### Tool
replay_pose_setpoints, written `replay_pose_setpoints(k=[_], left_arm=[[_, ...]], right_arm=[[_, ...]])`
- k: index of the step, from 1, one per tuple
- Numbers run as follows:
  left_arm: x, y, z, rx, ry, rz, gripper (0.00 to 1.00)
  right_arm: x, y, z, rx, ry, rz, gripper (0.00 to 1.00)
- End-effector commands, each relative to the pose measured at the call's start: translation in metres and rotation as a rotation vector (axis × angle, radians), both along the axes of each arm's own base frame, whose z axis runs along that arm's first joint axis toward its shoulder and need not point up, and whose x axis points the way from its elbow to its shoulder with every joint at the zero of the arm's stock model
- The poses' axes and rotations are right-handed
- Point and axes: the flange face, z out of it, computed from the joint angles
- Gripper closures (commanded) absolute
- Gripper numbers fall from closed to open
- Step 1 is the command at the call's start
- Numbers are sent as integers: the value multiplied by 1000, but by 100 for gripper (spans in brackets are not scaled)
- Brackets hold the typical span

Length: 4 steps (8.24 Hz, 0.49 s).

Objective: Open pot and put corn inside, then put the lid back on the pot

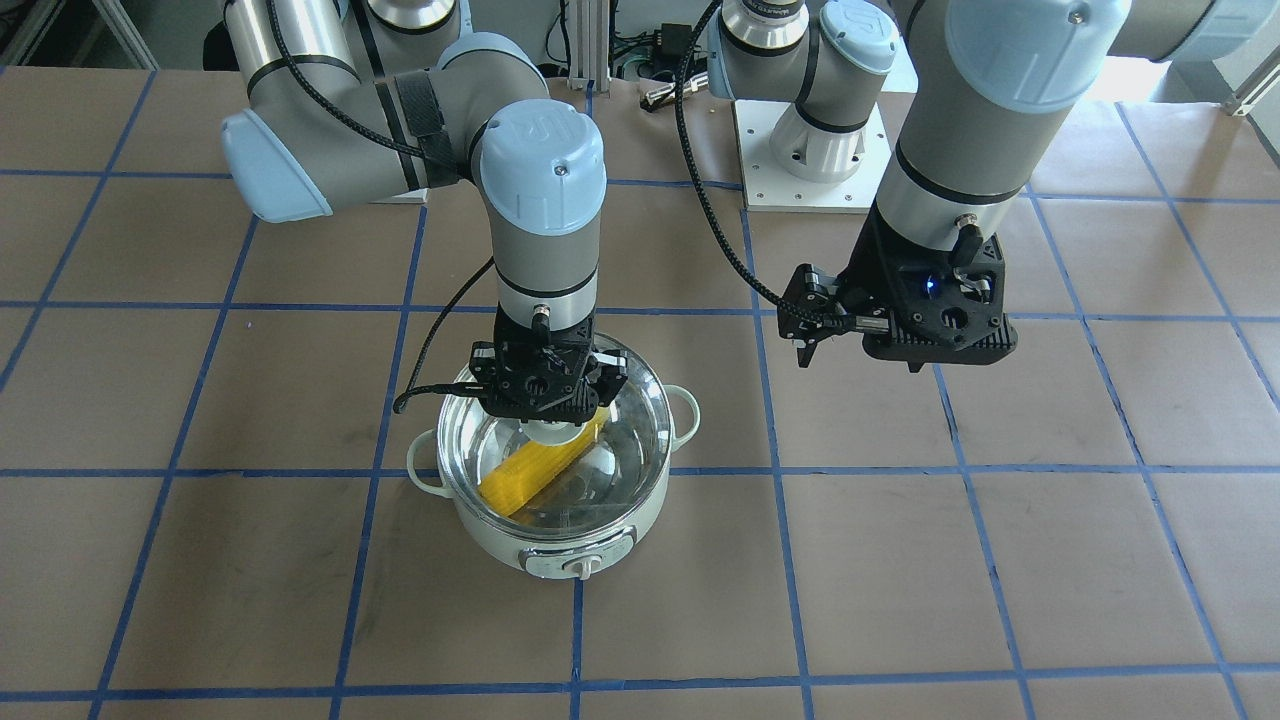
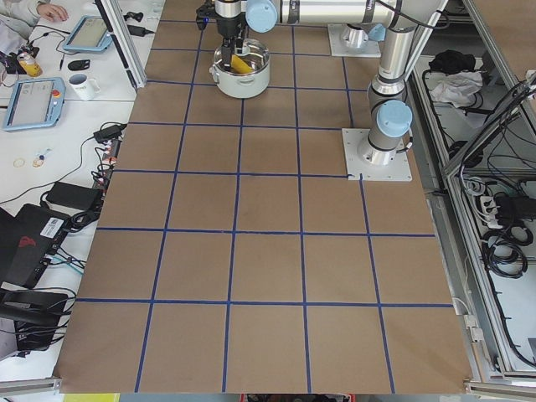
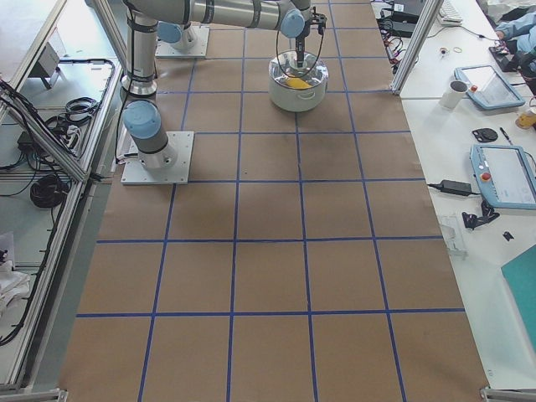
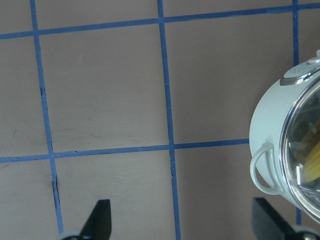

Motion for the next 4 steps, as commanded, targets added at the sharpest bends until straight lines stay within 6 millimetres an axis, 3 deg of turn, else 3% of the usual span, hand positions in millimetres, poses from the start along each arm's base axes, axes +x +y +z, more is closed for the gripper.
replay_pose_setpoints(k=[1, 4], left_arm=[[0, 1, 1, 0, 0, 0, 0], [-1, 1, 1, 0, 0, -2, 0]], right_arm=[[0, -2, 1, -24, -2, -1, 75], [-1, -2, -6, -28, 1, 0, 76]])
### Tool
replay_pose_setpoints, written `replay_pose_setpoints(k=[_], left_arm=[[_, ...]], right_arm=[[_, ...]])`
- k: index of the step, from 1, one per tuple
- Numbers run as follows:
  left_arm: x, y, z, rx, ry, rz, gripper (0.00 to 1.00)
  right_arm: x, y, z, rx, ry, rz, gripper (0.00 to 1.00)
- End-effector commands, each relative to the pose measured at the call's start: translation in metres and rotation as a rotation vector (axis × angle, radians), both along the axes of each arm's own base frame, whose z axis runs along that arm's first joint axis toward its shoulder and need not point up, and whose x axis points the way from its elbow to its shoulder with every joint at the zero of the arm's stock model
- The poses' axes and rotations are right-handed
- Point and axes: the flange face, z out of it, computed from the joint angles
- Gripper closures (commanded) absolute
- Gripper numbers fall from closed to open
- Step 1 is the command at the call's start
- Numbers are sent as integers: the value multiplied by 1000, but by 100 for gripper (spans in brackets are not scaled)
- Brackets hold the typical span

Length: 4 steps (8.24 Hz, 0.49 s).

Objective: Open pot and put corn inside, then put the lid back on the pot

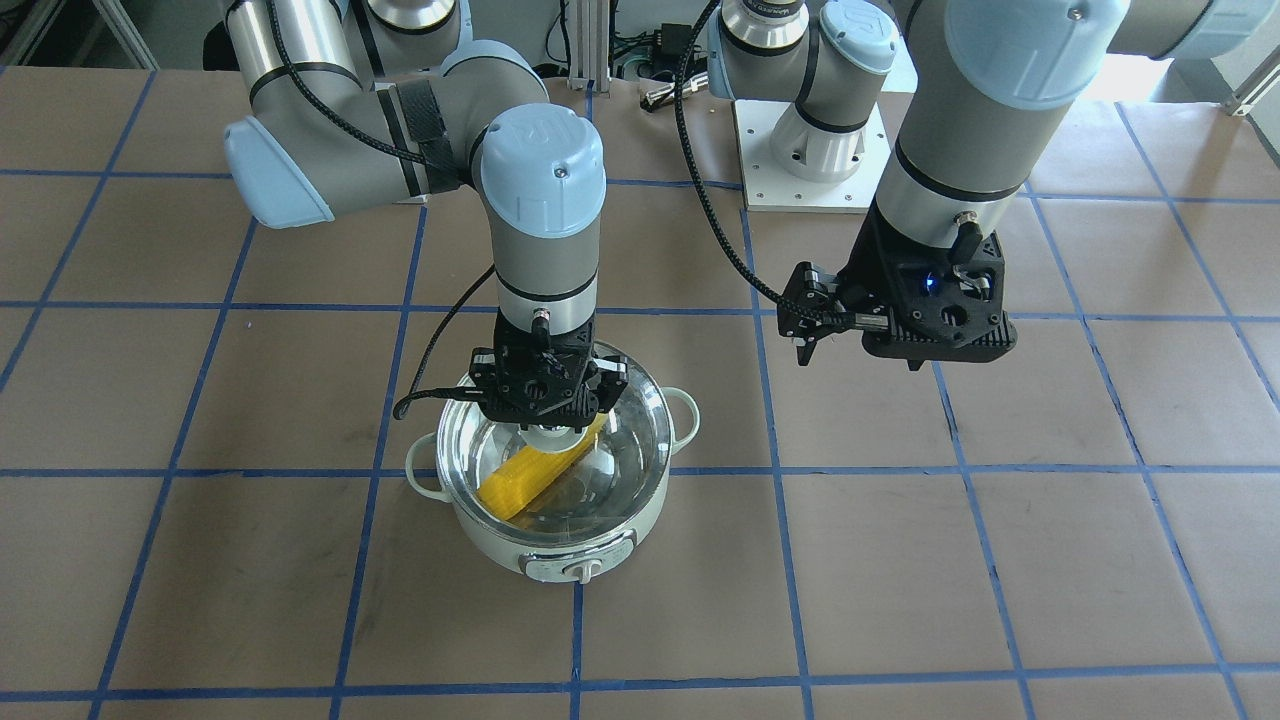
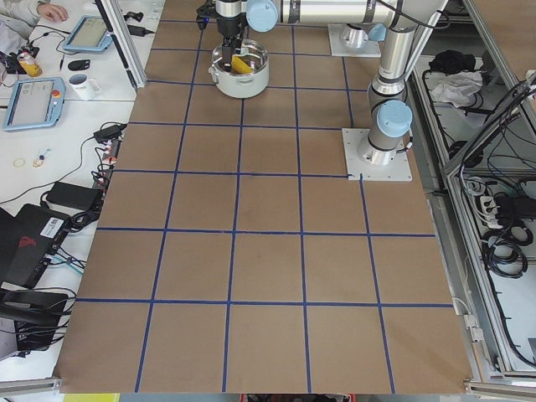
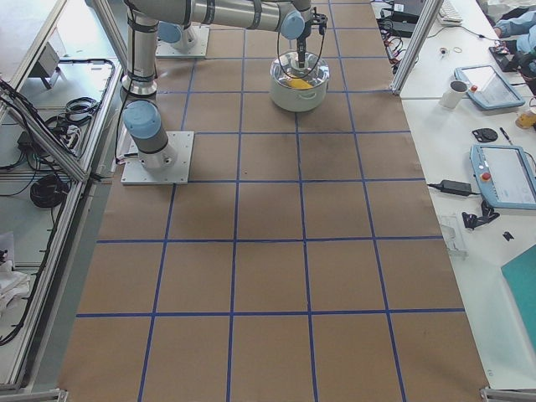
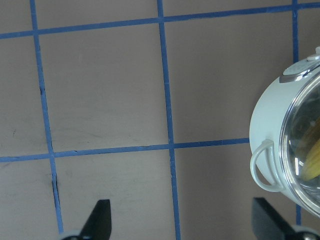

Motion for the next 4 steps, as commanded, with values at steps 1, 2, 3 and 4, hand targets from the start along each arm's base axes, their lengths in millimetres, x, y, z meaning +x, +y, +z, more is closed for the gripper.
replay_pose_setpoints(k=[1, 2, 3, 4], left_arm=[[0, 0, 1, -2, -3, -1, 0], [0, 0, 1, -2, -4, 0, 0], [0, 0, 1, -2, -5, 0, 0], [-1, 0, 1, -2, -5, -2, 0]], right_arm=[[0, 1, -5, -1, -1, 0, 69], [0, 1, -3, -4, 0, 0, 1], [-3, 1, 3, -10, -1, 6, 0], [-3, 4, 14, -24, -8, 7, 0]])
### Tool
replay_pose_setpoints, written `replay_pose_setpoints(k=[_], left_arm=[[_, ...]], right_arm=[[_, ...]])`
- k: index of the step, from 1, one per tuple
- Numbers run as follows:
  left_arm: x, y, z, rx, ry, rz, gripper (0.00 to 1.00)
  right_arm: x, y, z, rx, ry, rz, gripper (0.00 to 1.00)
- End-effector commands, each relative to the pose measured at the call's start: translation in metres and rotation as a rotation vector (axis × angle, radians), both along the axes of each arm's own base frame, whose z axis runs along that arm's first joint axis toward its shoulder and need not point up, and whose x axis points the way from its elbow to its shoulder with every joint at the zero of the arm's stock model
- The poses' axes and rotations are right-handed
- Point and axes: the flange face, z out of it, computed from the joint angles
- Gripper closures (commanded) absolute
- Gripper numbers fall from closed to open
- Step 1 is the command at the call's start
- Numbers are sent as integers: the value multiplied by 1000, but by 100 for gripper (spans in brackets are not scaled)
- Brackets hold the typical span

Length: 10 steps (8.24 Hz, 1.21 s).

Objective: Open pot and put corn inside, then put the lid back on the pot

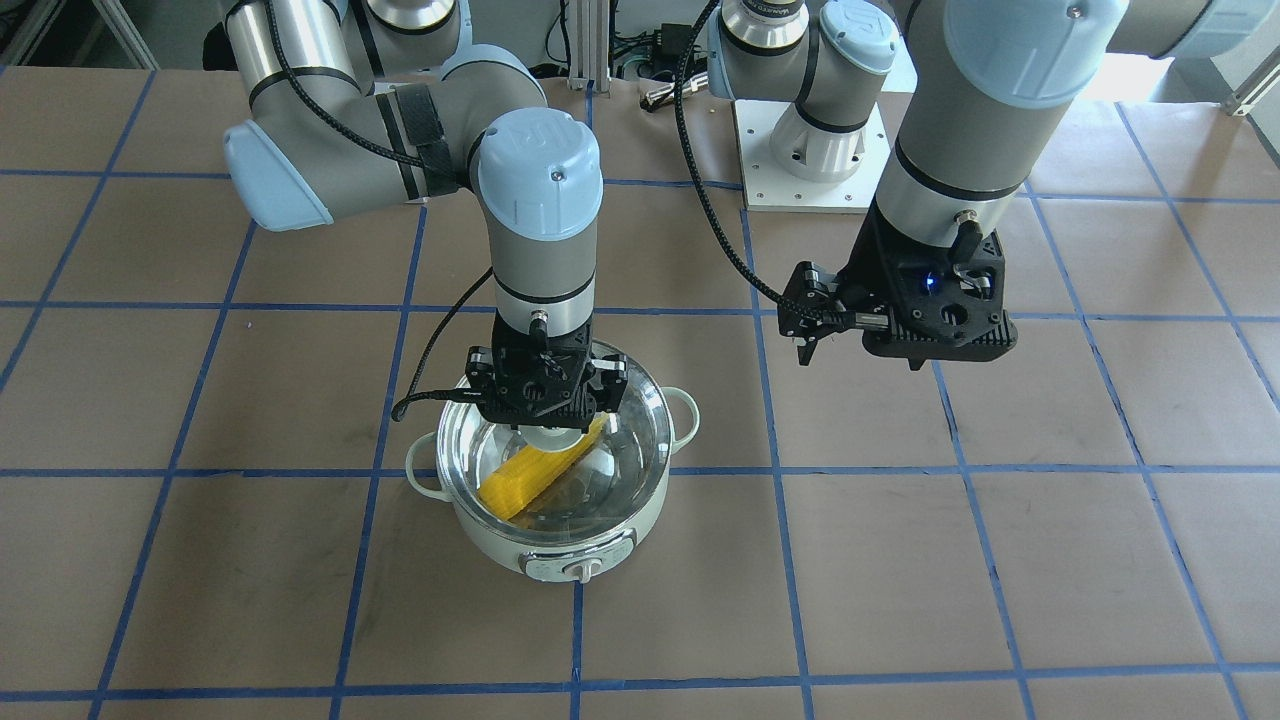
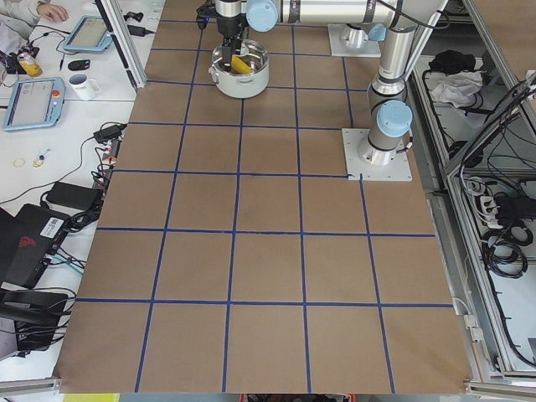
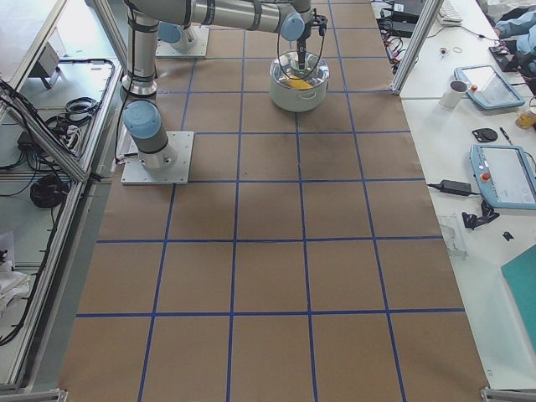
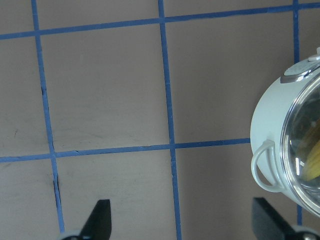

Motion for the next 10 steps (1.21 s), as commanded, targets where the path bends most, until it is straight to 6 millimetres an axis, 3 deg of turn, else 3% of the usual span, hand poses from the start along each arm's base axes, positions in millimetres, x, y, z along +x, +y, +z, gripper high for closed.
replay_pose_setpoints(k=[1, 3, 5, 7, 10], left_arm=[[-1, 0, 0, 0, -1, -1, 0], [-1, 0, 0, -2, -1, -1, 0], [-1, 0, -1, 1, -1, -3, 0], [-1, 0, 0, -2, -1, -1, 0], [-1, 0, 0, -2, 6, 9, 0]], right_arm=[[-6, 11, 40, -49, -24, 4, 0], [-41, 50, 116, -45, -9, 32, 0], [-95, 85, 165, 19, 9, 5, 0], [-132, 101, 180, 83, 31, 46, 0], [-166, 86, 184, 81, 38, 139, 0]])
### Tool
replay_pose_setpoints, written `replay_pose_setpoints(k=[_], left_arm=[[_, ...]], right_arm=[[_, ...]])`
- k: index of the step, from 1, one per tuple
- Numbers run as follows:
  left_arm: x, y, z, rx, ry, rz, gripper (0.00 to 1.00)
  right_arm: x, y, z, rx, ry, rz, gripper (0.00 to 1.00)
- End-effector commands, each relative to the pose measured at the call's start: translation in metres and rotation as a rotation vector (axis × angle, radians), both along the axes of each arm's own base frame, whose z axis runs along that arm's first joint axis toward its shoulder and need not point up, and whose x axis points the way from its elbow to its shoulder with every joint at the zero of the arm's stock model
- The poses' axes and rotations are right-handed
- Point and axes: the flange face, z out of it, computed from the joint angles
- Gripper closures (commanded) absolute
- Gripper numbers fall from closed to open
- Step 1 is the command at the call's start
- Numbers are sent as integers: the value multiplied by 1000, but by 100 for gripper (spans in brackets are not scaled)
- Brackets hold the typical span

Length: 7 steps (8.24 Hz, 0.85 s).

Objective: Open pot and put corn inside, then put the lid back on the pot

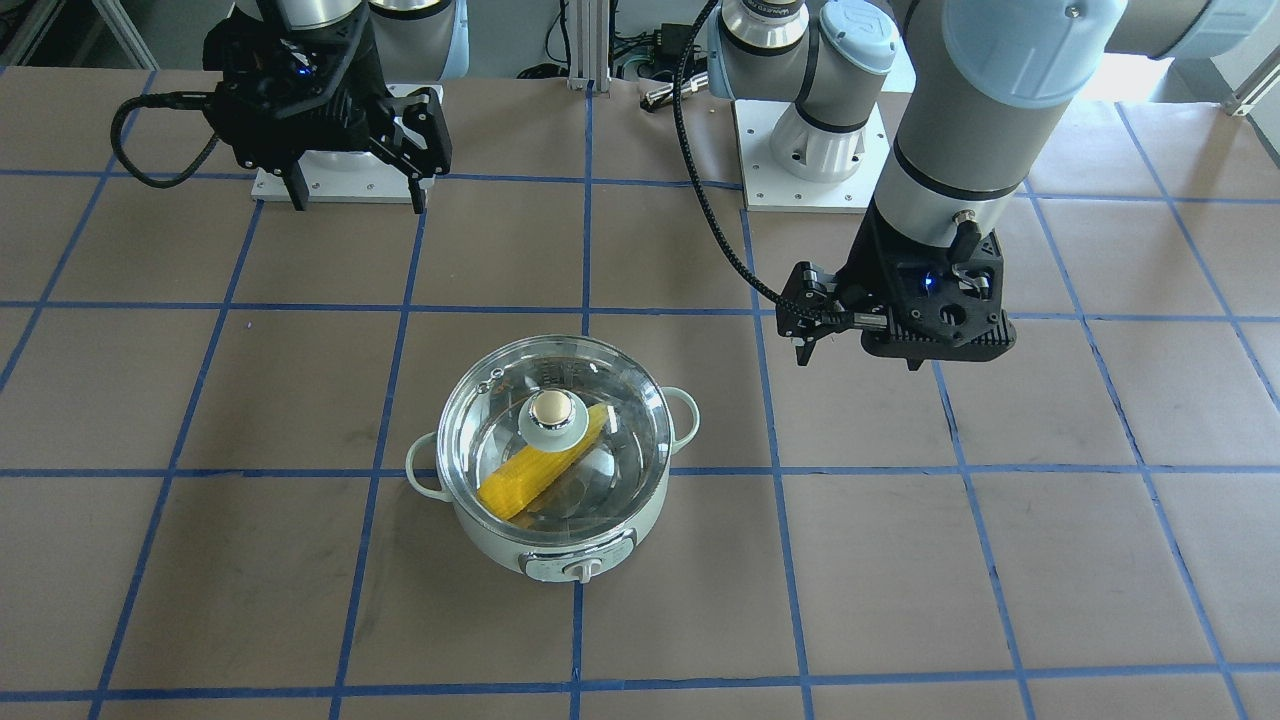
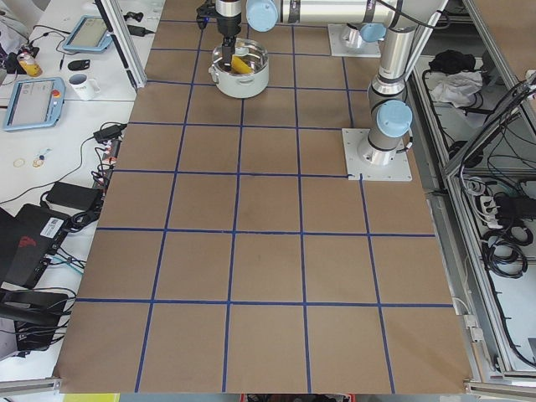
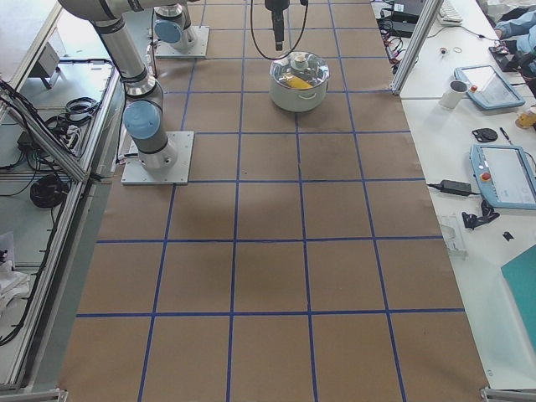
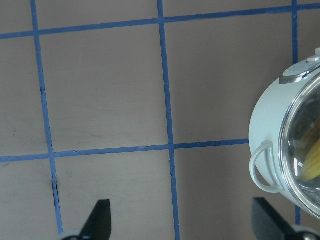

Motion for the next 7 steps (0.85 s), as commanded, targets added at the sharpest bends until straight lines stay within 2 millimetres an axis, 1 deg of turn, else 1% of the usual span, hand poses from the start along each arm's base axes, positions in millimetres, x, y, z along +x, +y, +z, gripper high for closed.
replay_pose_setpoints(k=[1, 2, 3, 4, 5, 7], left_arm=[[-1, 2, 1, 8, 5, 5, 0], [0, 3, 2, 27, 5, 8, 0], [-1, 10, 2, 69, 4, 8, 0], [0, 25, 15, 85, 4, 10, 0], [1, 29, 22, 73, 5, 11, 0], [1, 28, 22, 68, 5, 11, 0]], right_arm=[[-19, -6, 1, 12, -20, 45, 0], [-18, -5, 1, 14, -23, 47, 0], [-18, -5, 0, 17, -22, 47, 0], [-18, -5, 1, 15, -23, 47, 0], [-18, -4, 0, 17, -23, 48, 0], [-18, -5, -1, 20, -23, 48, 0]])
